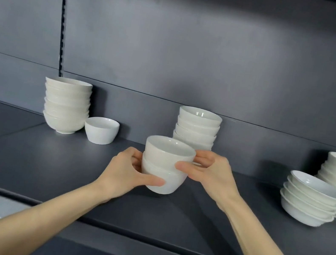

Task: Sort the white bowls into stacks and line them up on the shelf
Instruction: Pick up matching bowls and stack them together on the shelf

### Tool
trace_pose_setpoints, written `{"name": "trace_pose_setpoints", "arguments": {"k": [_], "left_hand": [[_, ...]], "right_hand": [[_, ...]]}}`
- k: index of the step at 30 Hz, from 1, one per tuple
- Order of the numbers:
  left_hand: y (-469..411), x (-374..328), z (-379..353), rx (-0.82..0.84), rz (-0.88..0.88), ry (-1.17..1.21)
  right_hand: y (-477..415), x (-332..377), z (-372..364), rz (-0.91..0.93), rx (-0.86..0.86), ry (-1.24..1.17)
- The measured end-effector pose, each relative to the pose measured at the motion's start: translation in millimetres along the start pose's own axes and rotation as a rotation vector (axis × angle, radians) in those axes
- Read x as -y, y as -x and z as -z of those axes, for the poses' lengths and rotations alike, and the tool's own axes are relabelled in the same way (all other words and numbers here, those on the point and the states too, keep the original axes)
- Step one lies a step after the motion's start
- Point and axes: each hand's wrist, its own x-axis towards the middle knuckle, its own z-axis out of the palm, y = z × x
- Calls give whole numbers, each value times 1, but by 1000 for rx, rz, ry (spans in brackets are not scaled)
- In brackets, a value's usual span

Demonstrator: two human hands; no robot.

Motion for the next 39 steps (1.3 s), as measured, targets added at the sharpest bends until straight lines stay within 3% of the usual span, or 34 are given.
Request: {"name": "trace_pose_setpoints", "arguments": {"k": [8, 15, 24, 39], "left_hand": [[-26, 31, 127, -33, -31, 2], [-70, 39, 176, -17, -104, 39], [-137, 51, 186, -29, -145, 151], [-172, 84, 174, -86, -147, -57]], "right_hand": [[-41, 28, -127, 24, -4, -53], [-80, 47, -173, 52, -59, -69], [-145, 50, -186, 94, -64, -80], [-191, 11, -193, 78, 81, -185]]}}
